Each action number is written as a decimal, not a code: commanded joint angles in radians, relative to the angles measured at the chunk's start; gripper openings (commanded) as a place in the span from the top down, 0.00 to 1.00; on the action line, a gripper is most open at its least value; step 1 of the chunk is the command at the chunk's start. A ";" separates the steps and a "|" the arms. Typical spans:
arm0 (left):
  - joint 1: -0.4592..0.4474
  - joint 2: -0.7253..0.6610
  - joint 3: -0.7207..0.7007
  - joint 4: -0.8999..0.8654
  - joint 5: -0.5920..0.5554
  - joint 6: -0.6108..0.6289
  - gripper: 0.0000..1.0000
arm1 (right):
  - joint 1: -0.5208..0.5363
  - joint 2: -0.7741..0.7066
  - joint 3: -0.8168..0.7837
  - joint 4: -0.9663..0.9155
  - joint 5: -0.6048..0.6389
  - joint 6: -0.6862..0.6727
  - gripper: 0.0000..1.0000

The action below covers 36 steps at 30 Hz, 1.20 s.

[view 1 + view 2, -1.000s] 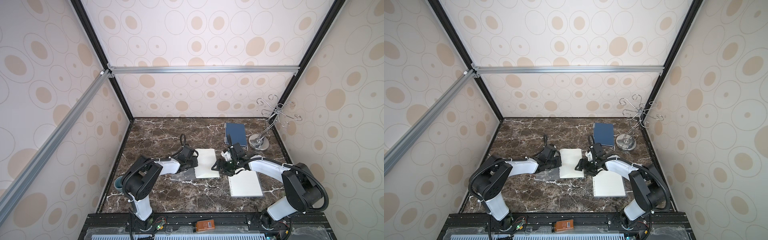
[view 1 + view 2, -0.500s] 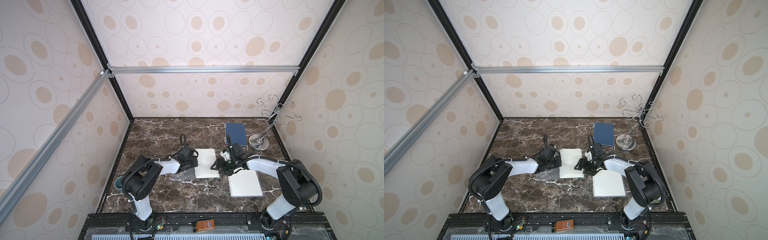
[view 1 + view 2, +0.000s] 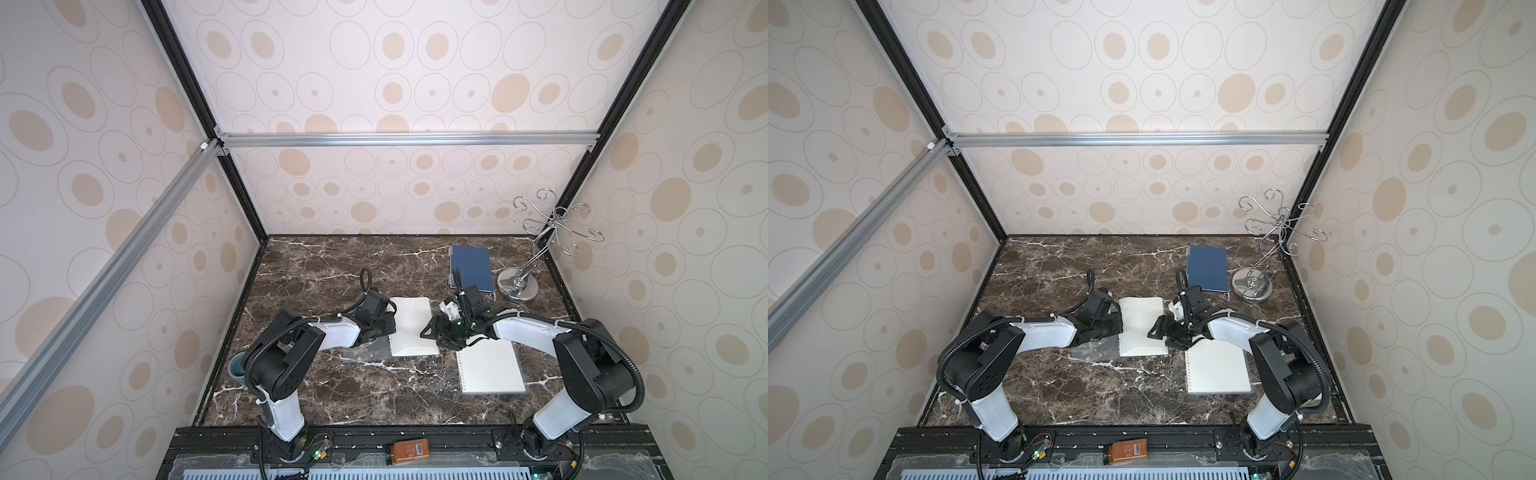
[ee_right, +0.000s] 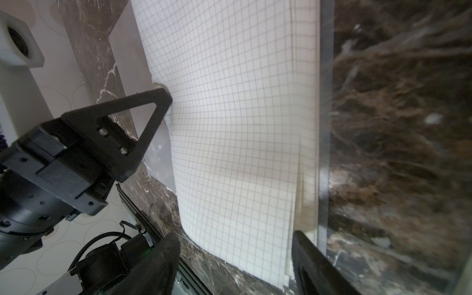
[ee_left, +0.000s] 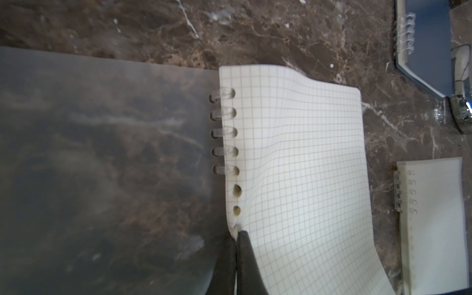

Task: Tear off pages from different notebooks
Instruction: Tear off the paper from the notebook.

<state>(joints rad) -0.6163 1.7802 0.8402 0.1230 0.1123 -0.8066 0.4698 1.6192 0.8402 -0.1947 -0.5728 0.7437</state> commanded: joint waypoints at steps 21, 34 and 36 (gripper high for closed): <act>-0.014 0.054 -0.058 -0.172 0.022 0.013 1.00 | -0.003 -0.057 0.024 -0.082 0.032 -0.017 0.29; -0.013 0.050 -0.065 -0.171 0.021 0.013 1.00 | -0.005 -0.040 0.011 -0.044 -0.001 0.000 0.29; -0.013 0.051 -0.064 -0.171 0.023 0.012 1.00 | -0.005 -0.037 0.010 -0.040 -0.002 0.002 0.29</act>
<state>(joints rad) -0.6163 1.7782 0.8299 0.1402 0.1146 -0.8062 0.4698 1.5841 0.8433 -0.2417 -0.5621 0.7364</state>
